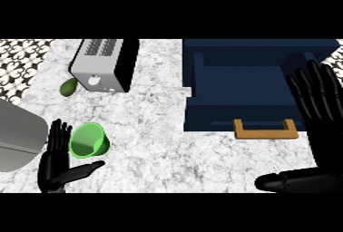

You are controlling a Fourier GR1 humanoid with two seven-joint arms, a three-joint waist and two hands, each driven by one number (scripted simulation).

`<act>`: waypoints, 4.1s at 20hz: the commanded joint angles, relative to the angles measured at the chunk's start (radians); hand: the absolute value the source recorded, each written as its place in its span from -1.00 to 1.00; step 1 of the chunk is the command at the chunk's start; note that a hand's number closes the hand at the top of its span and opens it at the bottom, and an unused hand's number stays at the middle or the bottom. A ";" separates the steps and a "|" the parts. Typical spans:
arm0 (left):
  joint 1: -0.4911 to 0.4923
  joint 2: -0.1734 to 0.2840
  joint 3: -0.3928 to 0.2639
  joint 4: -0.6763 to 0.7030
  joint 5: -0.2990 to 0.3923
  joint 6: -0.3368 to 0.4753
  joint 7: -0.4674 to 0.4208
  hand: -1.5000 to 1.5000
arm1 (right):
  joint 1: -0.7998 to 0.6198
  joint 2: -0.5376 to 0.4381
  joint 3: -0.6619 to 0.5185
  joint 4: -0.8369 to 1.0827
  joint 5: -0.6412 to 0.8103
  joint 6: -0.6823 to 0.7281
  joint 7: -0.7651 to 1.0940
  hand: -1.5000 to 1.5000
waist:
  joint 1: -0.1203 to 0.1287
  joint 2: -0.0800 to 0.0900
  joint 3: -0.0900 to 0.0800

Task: Pick up the cup, place it into the drawer and close the drawer

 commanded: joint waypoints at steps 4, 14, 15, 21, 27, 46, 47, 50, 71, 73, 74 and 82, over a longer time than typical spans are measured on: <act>-0.063 0.016 0.002 0.201 -0.016 -0.008 -0.111 -1.00 | -0.080 -0.007 -0.018 0.035 0.002 -0.024 0.040 -1.00 | 0.000 0.001 -0.001; -0.177 0.058 0.016 0.361 0.029 -0.086 -0.175 -1.00 | -0.030 0.038 0.068 -0.065 0.064 -0.061 0.082 -1.00 | -0.001 0.000 -0.001; -0.167 0.060 0.006 0.278 0.041 -0.080 -0.120 -1.00 | 0.023 0.037 0.046 -0.010 0.034 -0.016 -0.006 -1.00 | 0.000 0.000 0.000; -0.315 0.084 0.059 0.596 0.054 -0.114 -0.266 -1.00 | -0.011 0.026 0.028 -0.034 0.013 -0.023 0.034 -1.00 | -0.006 0.002 -0.001; -0.274 0.063 0.031 0.521 0.091 -0.209 -0.217 -1.00 | -0.002 0.007 0.015 -0.048 -0.002 -0.010 0.065 -1.00 | -0.001 0.000 0.000; -0.322 0.017 0.002 0.550 0.070 -0.206 -0.420 1.00 | 0.020 -0.018 -0.038 -0.068 -0.050 0.030 0.024 -1.00 | -0.005 0.000 0.000; -0.315 0.008 0.000 0.603 0.054 -0.212 -0.490 1.00 | -0.010 -0.013 -0.033 -0.025 -0.023 0.010 0.029 -1.00 | -0.006 0.002 -0.001; -0.331 0.036 0.003 0.506 0.083 -0.201 -0.382 1.00 | -0.012 0.023 0.035 -0.036 0.039 -0.020 0.037 -1.00 | 0.000 0.000 -0.001; -0.304 -0.098 -0.257 -0.197 0.124 -0.055 0.067 1.00 | 0.030 0.002 -0.033 0.037 -0.014 0.036 -0.046 -1.00 | 0.005 -0.002 0.001; -0.312 -0.090 -0.238 -0.348 0.155 -0.057 0.209 1.00 | -0.014 -0.025 -0.069 0.007 -0.033 0.014 0.025 -1.00 | 0.012 -0.006 0.001; -0.346 -0.065 -0.209 -0.332 0.163 -0.047 0.225 1.00 | -0.055 -0.020 -0.064 0.071 -0.015 0.015 -0.015 -1.00 | 0.008 -0.002 0.000; -0.508 -0.101 -0.286 -0.339 0.112 0.103 0.320 1.00 | 0.020 -0.031 -0.087 0.023 -0.054 0.045 -0.010 -1.00 | -0.006 0.001 0.000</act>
